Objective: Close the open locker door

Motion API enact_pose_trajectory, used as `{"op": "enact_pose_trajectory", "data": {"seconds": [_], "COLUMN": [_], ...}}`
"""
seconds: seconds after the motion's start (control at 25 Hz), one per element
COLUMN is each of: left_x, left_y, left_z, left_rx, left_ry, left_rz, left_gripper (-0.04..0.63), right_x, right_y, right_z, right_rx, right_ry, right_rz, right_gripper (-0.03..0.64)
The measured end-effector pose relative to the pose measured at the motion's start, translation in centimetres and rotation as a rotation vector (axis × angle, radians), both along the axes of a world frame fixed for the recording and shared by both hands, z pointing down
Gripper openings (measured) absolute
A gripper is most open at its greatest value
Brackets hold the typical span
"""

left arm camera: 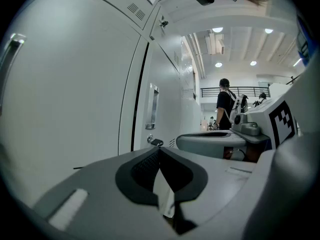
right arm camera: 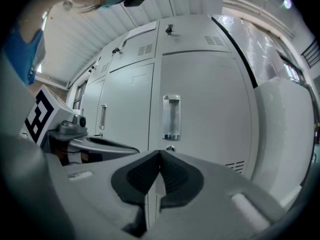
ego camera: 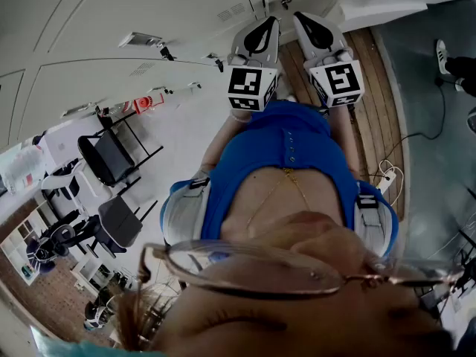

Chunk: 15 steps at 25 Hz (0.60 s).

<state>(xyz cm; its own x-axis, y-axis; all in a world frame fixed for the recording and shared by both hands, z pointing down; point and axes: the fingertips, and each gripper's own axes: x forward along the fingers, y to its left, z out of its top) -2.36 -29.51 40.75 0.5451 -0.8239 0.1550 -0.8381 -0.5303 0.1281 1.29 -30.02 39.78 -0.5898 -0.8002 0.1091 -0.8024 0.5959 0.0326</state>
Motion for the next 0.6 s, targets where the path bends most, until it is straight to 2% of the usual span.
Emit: {"op": "enact_pose_trajectory", "data": {"seconds": [0.6], "left_x": [0.18], "left_y": [0.70], "left_z": [-0.08], "left_rx": [-0.003], "left_ry": [-0.007], "left_rz": [-0.011], "left_gripper": [-0.005], "right_x": [-0.21], "right_y": [0.89], "right_z": [0.22], "right_rx": [-0.013], "right_ry": [0.008], "right_rz": [-0.032], "right_gripper": [0.003]}}
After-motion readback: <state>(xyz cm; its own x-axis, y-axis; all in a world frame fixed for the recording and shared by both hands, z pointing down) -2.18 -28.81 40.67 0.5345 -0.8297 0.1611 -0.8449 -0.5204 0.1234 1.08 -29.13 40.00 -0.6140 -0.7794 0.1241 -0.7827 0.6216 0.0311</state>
